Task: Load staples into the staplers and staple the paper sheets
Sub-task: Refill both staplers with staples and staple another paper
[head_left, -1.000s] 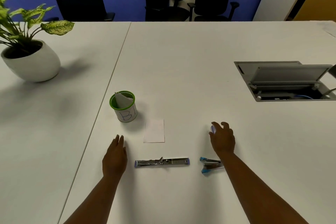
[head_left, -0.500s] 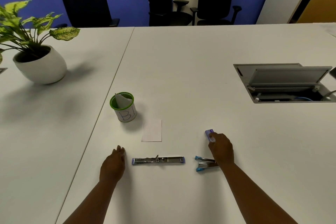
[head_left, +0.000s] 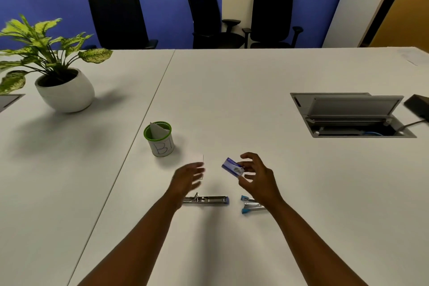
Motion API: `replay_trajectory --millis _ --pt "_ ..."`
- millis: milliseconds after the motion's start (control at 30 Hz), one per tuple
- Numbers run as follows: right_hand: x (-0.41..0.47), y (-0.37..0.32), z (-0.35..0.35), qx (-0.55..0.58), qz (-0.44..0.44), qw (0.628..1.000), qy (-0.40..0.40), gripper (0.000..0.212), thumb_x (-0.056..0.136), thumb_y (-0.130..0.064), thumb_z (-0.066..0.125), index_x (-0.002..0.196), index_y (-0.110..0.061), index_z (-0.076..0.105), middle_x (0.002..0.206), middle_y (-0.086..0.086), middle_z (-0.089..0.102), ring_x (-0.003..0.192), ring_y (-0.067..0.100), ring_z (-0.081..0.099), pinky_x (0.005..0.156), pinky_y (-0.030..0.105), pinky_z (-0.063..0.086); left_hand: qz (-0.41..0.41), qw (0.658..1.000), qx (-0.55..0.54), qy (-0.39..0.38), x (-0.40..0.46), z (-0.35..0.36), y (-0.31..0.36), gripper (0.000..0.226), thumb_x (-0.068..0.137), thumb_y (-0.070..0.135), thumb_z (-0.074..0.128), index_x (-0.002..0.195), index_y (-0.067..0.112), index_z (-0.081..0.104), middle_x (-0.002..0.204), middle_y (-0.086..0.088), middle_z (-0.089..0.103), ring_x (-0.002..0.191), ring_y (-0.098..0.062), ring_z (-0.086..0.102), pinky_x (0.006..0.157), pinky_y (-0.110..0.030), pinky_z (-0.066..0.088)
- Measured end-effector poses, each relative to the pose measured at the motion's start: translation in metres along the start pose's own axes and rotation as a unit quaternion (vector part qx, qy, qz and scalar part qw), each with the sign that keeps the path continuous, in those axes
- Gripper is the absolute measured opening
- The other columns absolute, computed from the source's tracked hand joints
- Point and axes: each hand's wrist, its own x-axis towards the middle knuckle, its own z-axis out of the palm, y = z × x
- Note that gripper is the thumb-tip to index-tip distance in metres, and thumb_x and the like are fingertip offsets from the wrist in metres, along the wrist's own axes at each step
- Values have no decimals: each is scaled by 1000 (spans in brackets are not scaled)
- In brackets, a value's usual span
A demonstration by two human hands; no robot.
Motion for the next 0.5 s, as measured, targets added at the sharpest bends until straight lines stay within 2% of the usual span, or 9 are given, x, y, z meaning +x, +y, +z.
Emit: replay_trajectory --millis 67,167,300,500 --pt "-4 -14 0 -23 -35 999 -24 52 73 -2 65 116 -24 46 102 -6 66 94 5 62 77 9 48 -79 986 -104 -102 -12 15 11 30 97 17 35 112 9 60 110 -15 64 100 -29 61 79 -33 53" --pt "-12 -29 1 -55 -76 995 -34 50 76 -12 67 118 -28 44 103 -10 66 92 4 62 73 8 46 -136 952 -220 -167 -24 28 16 32 97 21 33 111 6 58 109 -18 65 90 -33 67 75 -37 58" --pt "-19 -40 -1 -75 -92 992 -28 50 78 -14 66 119 -29 42 111 -9 67 86 21 65 75 26 52 -143 922 -303 -194 -33 34 18 39 99 22 27 122 0 50 116 -22 62 87 -34 71 76 -38 57" --pt "-23 -49 -6 -65 -93 993 -36 55 79 -10 65 126 -26 40 115 -4 67 97 10 62 79 20 51 -143 918 -325 -179 -40 39 21 40 97 19 27 125 -2 48 114 -25 62 85 -37 70 73 -40 58"
